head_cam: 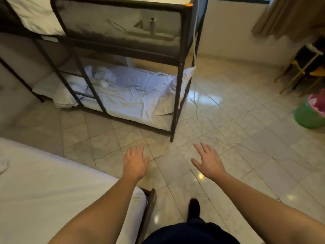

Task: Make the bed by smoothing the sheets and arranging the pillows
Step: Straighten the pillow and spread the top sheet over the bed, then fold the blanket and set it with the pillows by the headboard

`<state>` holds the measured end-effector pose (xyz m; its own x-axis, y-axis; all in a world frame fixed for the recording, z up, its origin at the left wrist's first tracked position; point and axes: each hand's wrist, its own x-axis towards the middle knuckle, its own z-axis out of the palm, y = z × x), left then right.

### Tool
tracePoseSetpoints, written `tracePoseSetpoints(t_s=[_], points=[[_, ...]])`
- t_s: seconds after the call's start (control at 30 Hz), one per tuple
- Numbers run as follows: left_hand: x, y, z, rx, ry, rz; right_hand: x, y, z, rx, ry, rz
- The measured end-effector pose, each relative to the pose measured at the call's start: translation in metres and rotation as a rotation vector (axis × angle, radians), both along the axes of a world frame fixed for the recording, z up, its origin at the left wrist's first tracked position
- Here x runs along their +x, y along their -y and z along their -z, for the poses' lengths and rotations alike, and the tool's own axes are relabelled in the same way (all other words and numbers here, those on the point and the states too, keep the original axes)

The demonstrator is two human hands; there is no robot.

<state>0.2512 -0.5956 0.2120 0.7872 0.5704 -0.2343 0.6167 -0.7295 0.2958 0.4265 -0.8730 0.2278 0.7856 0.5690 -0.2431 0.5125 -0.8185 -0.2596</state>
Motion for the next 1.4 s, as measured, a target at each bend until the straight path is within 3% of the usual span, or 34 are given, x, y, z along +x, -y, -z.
tracePoseSetpoints(t_s=[0.37,0.6,1.0,1.27,1.4], points=[[0.115,-0.123,0.024,-0.061,0.022,-0.417,0.210,-0.212,0.005,-0.043,0.063,-0.473],[0.131,-0.186,0.005,-0.101,0.039,-0.650,0.276,-0.357,-0.003,-0.057,0.012,-0.671],[0.086,-0.374,0.012,-0.111,-0.009,-0.800,0.247,-0.588,0.001,0.008,0.015,-0.849],[0.027,-0.519,-0.003,-0.072,0.032,-0.892,0.178,-0.769,-0.007,0.044,0.021,-0.928],[-0.015,-0.568,0.001,-0.057,0.051,-1.017,0.134,-0.851,-0.011,-0.010,0.050,-1.073]])
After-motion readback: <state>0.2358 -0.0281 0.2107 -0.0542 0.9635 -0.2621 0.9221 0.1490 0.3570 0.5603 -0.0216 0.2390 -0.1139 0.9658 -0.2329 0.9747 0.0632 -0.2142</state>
